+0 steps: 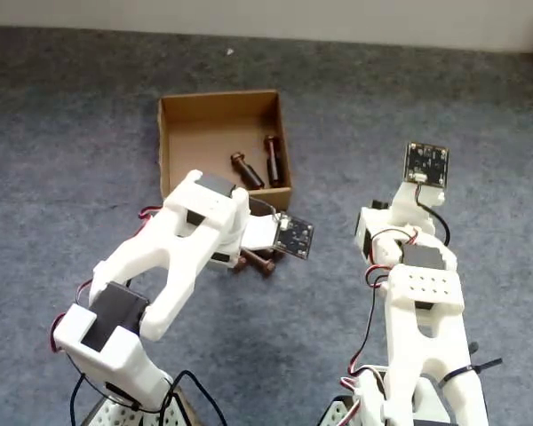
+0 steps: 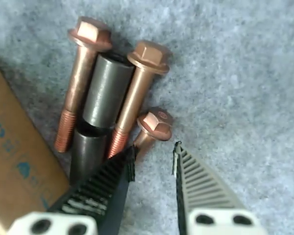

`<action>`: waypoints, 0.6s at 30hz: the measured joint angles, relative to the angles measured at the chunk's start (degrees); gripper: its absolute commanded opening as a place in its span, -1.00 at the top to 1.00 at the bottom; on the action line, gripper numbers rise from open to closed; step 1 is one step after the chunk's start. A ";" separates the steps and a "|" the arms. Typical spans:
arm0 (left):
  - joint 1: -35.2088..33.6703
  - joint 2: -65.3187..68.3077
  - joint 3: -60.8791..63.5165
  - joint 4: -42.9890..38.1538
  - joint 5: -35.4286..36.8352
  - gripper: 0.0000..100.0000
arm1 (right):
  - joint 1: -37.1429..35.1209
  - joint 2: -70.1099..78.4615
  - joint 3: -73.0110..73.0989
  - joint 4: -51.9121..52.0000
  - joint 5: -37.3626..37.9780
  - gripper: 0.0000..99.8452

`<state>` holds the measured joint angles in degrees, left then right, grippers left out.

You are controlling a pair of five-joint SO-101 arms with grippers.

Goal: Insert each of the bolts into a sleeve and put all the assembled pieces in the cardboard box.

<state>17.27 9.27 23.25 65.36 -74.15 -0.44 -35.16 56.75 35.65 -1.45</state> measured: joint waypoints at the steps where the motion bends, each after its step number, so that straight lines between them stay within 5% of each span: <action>1: 0.00 -0.09 0.09 0.00 0.00 0.68 | 0.00 0.00 0.00 0.00 0.00 0.99; 11: 1.41 2.46 -0.79 -4.92 0.00 0.69 | 0.00 0.00 0.00 0.00 0.00 0.99; 18: 1.67 6.51 -6.15 -0.26 0.00 0.72 | 0.00 0.00 0.00 0.00 0.00 0.99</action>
<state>18.95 15.78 17.10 65.10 -74.15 -0.44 -35.16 56.75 35.65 -1.45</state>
